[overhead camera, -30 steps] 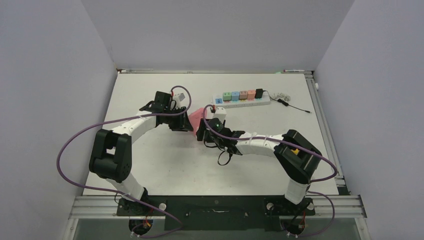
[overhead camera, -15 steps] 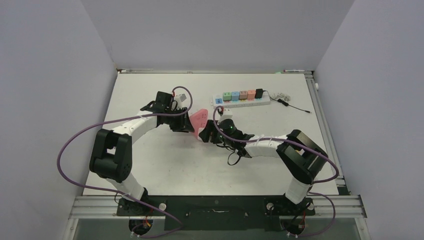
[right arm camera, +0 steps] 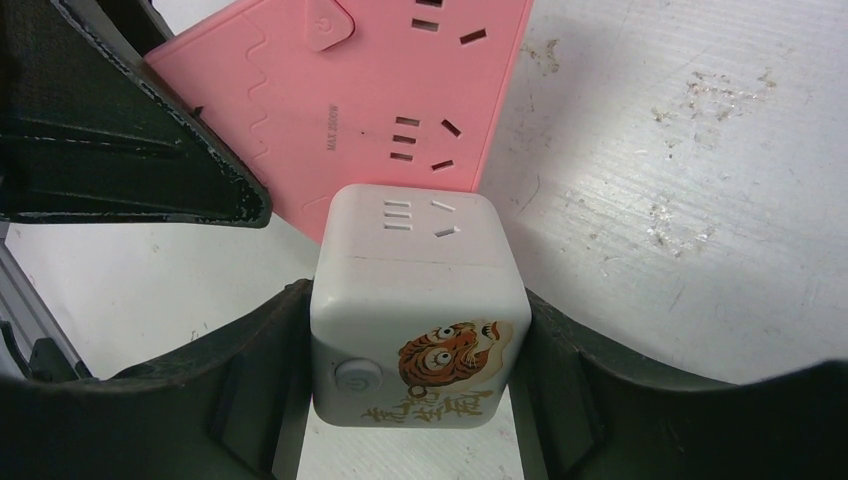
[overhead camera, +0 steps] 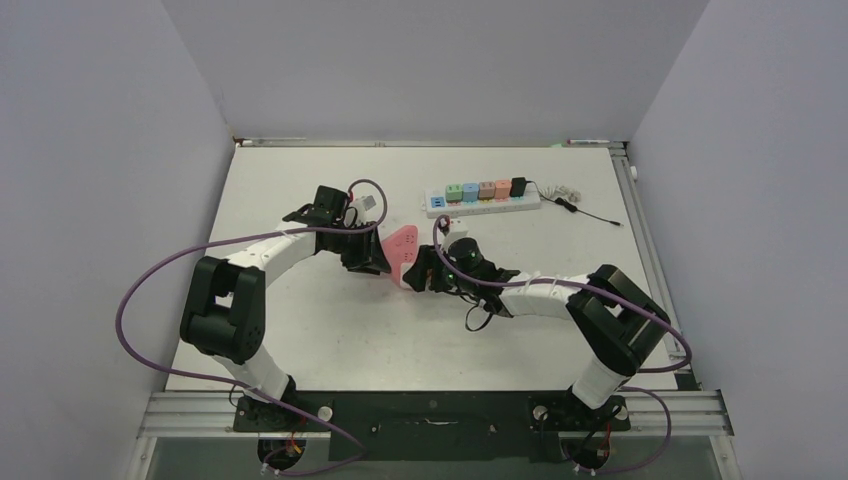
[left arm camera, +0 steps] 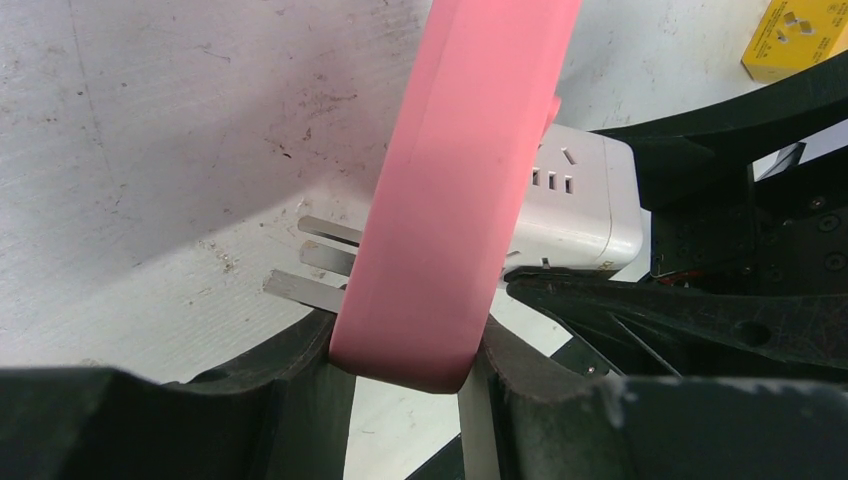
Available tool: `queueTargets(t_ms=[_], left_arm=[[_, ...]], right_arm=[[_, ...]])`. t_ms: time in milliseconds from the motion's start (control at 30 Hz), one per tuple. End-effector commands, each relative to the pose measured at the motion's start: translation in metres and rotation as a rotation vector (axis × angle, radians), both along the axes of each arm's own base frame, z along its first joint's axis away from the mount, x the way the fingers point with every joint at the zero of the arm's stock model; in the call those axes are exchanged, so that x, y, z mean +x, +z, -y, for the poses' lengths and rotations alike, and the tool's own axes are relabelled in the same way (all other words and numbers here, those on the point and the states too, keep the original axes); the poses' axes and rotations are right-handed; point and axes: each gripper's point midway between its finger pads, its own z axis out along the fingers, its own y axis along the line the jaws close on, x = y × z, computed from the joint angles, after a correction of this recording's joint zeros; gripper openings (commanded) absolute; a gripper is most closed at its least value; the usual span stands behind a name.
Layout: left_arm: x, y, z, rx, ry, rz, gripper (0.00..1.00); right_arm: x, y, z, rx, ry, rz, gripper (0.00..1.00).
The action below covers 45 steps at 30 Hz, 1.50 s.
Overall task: Pull the plug off the socket
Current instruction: Remove the plug from the socket.
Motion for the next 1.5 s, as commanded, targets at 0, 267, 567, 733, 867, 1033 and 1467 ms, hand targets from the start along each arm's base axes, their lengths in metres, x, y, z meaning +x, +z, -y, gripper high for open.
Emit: queueTargets(t_ms=[0,267,567,733,867,1033,1467], left_arm=[[0.038,0.01,-0.008,0.05,0.037,0.151,0.0],[0.037,0.006,-0.008,0.05,0.039,0.139,0.0],[0.034,0.005,-0.003,0.045,0.031,0.139,0.0],[0.03,0.005,0.001,0.048,0.018,0.139,0.0],[0.029,0.004,0.003,0.049,0.011,0.139,0.0],[0.031,0.005,0.003,0.047,0.01,0.136,0.0],[0.038,0.007,-0.008,0.061,0.038,0.146,0.0]], right_arm=[[-0.01,0.051,-0.028,0.075,0.125,0.084,0.05],[0.008,0.033,-0.02,-0.105,-0.063,-0.005,0.05],[0.025,0.014,0.002,-0.27,-0.309,-0.089,0.05],[0.031,0.008,0.001,-0.28,-0.388,-0.12,0.05],[0.036,0.011,-0.002,-0.249,-0.424,-0.12,0.05],[0.034,0.016,-0.01,-0.195,-0.375,-0.099,0.05],[0.001,0.046,-0.027,-0.077,-0.032,0.07,0.05]])
